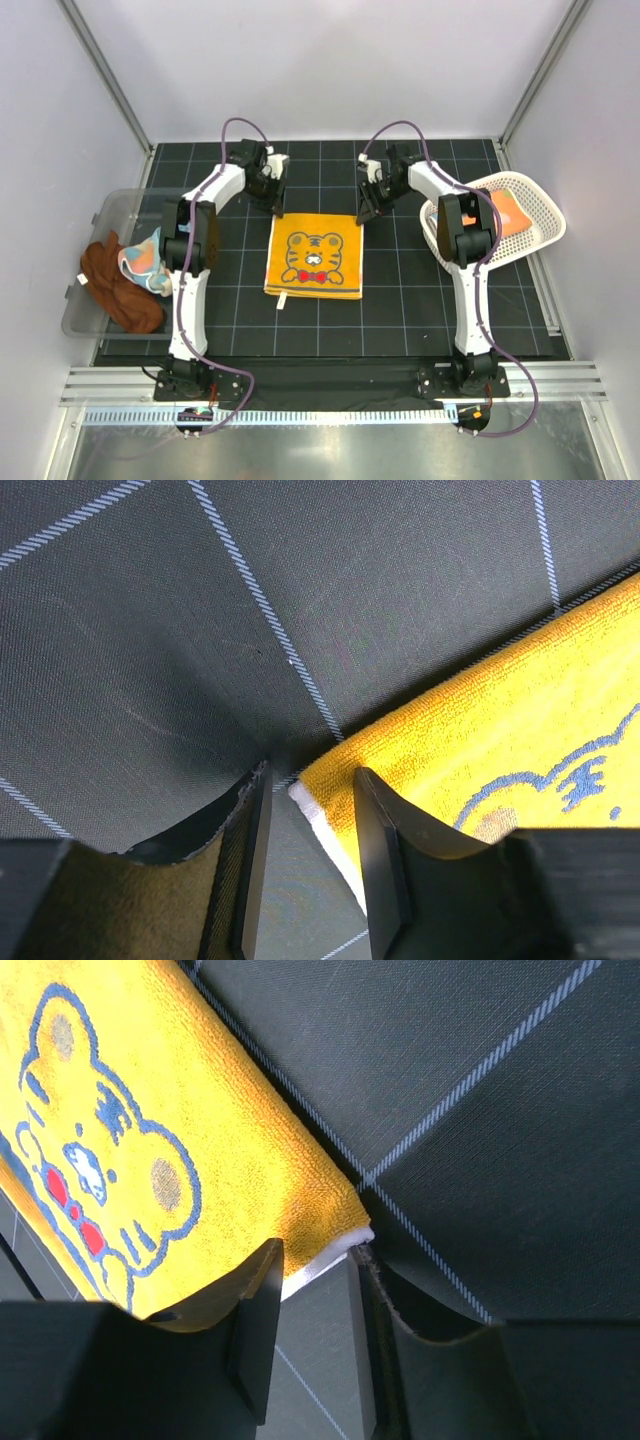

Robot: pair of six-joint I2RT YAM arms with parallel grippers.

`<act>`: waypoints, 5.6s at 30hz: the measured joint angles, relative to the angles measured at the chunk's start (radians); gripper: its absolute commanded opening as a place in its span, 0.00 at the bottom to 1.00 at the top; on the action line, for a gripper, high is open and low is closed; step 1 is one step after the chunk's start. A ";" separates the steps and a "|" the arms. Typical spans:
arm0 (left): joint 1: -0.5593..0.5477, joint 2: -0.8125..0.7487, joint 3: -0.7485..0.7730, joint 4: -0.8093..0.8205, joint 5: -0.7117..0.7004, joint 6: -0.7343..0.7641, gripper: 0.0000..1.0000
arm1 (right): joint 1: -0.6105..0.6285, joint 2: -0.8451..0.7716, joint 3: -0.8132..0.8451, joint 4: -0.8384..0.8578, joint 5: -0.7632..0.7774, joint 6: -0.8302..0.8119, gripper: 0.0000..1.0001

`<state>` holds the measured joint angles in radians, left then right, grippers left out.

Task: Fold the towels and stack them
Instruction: Fold the towel

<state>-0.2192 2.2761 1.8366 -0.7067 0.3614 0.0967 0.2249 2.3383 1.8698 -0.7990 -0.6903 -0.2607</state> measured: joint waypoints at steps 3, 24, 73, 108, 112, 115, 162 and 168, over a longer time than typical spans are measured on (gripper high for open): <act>0.000 0.005 0.008 -0.005 0.004 0.002 0.40 | -0.002 0.010 0.018 -0.007 -0.011 0.003 0.48; 0.000 0.034 0.054 -0.040 0.005 0.017 0.23 | -0.003 0.026 0.057 -0.008 -0.006 -0.008 0.55; -0.154 -0.764 -0.287 -0.135 -0.204 -0.385 0.00 | 0.266 -0.927 -0.420 0.012 0.449 0.309 0.01; 0.074 0.102 0.203 0.131 0.054 -0.245 0.00 | 0.018 -0.070 -0.103 0.480 0.222 0.194 0.01; 0.074 0.023 0.105 0.138 0.068 -0.219 0.00 | 0.018 -0.142 -0.175 0.499 0.216 0.200 0.01; 0.073 -0.048 0.035 0.144 0.070 -0.206 0.00 | 0.020 -0.204 -0.226 0.516 0.211 0.207 0.01; -0.034 -0.471 -0.578 0.190 -0.045 -0.191 0.26 | 0.081 -0.528 -0.776 0.659 0.243 0.336 0.30; -0.034 -0.471 -0.560 0.126 -0.080 -0.194 0.31 | 0.081 -0.560 -0.774 0.573 0.264 0.359 0.42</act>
<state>-0.2535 1.8050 1.2762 -0.5808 0.2817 -0.0971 0.3058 1.7779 1.0958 -0.2264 -0.4259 0.0982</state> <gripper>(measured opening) 0.298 0.399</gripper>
